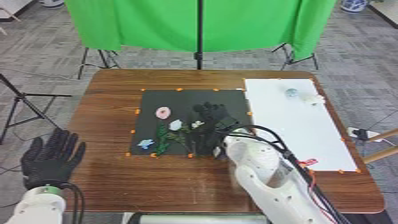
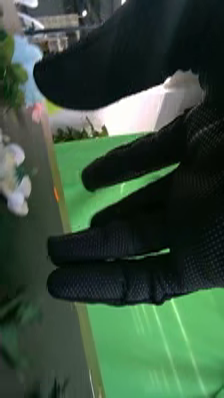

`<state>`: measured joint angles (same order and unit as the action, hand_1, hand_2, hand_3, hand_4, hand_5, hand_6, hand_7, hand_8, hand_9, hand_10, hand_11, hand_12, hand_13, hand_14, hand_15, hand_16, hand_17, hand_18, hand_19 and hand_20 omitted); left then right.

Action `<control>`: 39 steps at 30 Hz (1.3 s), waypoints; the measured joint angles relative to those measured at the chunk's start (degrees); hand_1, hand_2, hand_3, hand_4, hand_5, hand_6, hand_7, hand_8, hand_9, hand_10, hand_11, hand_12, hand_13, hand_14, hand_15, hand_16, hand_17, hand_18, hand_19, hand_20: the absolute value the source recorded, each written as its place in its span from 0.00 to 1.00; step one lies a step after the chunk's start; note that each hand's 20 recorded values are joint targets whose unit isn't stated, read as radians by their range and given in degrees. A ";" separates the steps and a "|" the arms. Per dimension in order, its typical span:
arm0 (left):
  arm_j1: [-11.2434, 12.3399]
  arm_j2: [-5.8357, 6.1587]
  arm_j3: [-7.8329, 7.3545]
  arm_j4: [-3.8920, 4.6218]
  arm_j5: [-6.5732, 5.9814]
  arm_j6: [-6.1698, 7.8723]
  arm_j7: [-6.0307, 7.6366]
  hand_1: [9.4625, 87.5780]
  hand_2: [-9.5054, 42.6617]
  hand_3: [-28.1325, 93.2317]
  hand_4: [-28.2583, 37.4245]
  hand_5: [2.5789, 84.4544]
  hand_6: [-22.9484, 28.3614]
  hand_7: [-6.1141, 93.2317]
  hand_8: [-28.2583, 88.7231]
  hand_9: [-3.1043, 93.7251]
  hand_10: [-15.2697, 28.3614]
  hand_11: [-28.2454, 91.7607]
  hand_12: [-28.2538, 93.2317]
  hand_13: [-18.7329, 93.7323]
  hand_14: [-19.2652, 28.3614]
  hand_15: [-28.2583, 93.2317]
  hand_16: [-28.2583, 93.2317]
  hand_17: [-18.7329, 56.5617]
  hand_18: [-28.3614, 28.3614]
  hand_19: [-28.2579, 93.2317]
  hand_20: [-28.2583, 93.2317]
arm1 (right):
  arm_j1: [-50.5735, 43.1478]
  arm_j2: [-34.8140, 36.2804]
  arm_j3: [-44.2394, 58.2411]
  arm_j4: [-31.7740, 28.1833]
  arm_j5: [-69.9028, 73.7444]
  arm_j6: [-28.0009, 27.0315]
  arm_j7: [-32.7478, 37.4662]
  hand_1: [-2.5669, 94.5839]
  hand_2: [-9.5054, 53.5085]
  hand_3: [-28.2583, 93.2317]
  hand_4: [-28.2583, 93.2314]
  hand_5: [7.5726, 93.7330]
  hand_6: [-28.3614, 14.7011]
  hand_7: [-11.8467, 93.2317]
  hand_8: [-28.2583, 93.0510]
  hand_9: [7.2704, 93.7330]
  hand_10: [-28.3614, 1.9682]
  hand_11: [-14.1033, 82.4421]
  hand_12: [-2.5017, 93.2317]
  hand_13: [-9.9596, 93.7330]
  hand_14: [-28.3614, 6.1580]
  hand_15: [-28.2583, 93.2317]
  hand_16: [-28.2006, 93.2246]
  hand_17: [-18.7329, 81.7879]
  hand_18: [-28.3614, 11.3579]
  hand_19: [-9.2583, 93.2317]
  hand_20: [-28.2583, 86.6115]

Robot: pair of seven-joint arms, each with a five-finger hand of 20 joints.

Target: Arrange flowers

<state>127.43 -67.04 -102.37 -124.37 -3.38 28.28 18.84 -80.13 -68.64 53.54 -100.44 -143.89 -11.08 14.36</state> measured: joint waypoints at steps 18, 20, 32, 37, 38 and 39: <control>0.07 -0.10 0.85 0.53 3.81 -6.32 -0.69 0.25 0.49 0.85 0.00 0.55 0.61 0.27 0.15 0.47 0.69 0.48 0.35 0.45 0.72 0.63 0.19 0.21 0.74 0.52 0.38 | 1.13 7.80 21.05 3.79 0.45 0.99 13.01 0.49 0.00 0.90 0.00 0.32 0.46 0.22 0.15 0.20 0.20 0.21 0.13 0.26 0.20 0.40 0.29 0.30 0.22 0.57 0.34; 0.34 -0.10 0.84 0.42 3.80 -6.31 -0.68 0.25 0.48 0.85 0.00 0.55 0.62 0.27 0.15 0.47 0.68 0.48 0.35 0.45 0.72 0.63 0.19 0.21 0.74 0.52 0.38 | 1.68 9.36 24.04 5.28 -0.56 -2.29 13.56 0.50 0.00 0.91 0.00 0.31 0.46 0.22 0.15 0.20 0.21 0.20 0.13 0.26 0.20 0.39 0.29 0.29 0.21 0.56 0.34; 0.98 -0.08 2.17 -0.10 9.81 -1.67 -1.45 0.25 0.50 0.85 0.00 0.56 0.62 0.27 0.15 0.47 0.69 0.49 0.35 0.45 0.73 0.64 0.19 0.20 0.74 0.52 0.38 | 7.47 12.09 25.86 13.37 -4.48 -17.81 11.35 0.55 0.00 0.90 0.00 0.32 0.55 0.25 0.13 0.24 0.44 0.25 0.10 0.45 0.40 0.44 0.34 0.45 0.17 0.79 0.45; 0.93 -0.08 2.64 -0.09 9.34 -2.62 -1.92 0.25 0.50 0.84 0.00 0.56 0.62 0.27 0.15 0.47 0.69 0.49 0.35 0.45 0.73 0.64 0.19 0.20 0.74 0.52 0.38 | 10.02 13.11 19.32 18.91 -11.00 -9.90 5.43 0.56 0.00 0.89 0.00 0.33 0.55 0.25 0.13 0.24 0.39 0.25 0.10 0.47 0.41 0.46 0.34 0.48 0.17 0.81 0.46; 0.94 -0.08 2.74 -0.09 9.17 -2.62 -1.98 0.25 0.50 0.84 0.00 0.56 0.62 0.27 0.15 0.47 0.69 0.49 0.35 0.45 0.73 0.64 0.19 0.20 0.74 0.52 0.38 | 10.29 13.01 18.89 19.37 -12.35 -9.97 4.48 0.56 0.00 0.89 0.00 0.35 0.54 0.25 0.13 0.25 0.35 0.25 0.10 0.48 0.41 0.47 0.34 0.49 0.17 0.81 0.46; 0.96 -0.08 2.83 -0.09 9.02 -2.62 -2.00 0.25 0.50 0.84 0.00 0.56 0.62 0.27 0.15 0.47 0.69 0.49 0.35 0.45 0.73 0.64 0.19 0.20 0.74 0.52 0.38 | 10.51 12.78 18.78 19.68 -13.24 -10.67 4.10 0.56 0.00 0.90 0.00 0.36 0.54 0.25 0.13 0.25 0.34 0.25 0.10 0.48 0.41 0.47 0.34 0.49 0.17 0.81 0.46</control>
<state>128.40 -67.12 -99.54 -124.46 5.64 25.66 16.85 -69.62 -55.87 72.32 -80.76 -157.13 -21.75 18.46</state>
